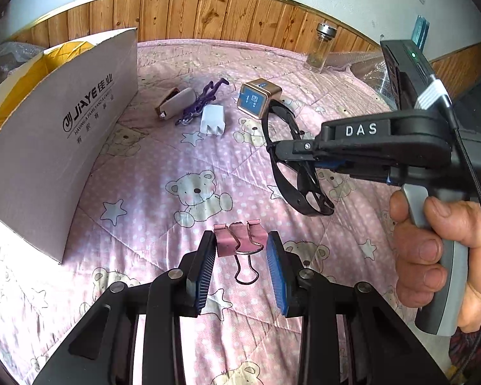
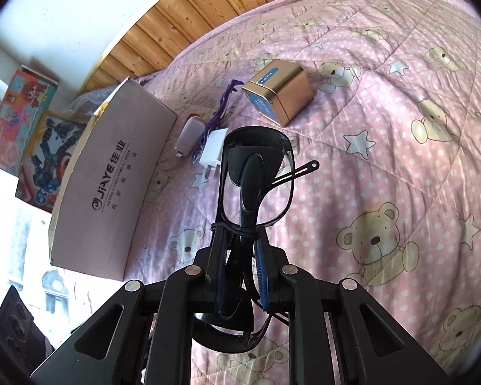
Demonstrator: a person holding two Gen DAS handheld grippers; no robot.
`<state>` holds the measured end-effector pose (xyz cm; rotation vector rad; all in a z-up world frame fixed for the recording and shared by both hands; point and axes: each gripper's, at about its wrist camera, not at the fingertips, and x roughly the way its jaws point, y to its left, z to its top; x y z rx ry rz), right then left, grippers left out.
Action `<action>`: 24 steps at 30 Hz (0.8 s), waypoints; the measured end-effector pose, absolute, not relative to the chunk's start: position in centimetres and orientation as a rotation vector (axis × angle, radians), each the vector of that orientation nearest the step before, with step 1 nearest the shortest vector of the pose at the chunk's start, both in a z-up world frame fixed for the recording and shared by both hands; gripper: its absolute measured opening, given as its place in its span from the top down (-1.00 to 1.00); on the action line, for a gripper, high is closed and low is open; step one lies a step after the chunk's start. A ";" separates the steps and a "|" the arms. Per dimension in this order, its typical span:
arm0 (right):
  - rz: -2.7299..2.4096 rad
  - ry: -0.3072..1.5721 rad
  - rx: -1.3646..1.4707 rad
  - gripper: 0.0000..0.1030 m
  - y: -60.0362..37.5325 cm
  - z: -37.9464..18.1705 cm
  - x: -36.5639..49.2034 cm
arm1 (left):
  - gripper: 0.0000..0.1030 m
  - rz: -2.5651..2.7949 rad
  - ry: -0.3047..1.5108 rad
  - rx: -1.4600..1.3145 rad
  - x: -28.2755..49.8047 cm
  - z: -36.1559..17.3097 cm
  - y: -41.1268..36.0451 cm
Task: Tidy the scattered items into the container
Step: 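Lift the binder clips and glasses and carry both over the white box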
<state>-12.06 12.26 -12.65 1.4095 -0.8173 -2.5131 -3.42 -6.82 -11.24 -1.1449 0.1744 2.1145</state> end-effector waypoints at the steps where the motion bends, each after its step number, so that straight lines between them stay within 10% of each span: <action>1: -2.513 -0.822 1.405 0.66 12.3 -12.5 -11.8 | 0.34 2.122 0.168 -1.140 -3.5 -10.9 -6.9; 24: -2.554 -0.785 1.308 0.66 10.8 -9.4 -6.0 | 0.34 2.167 0.101 -1.040 -0.7 -6.5 -8.8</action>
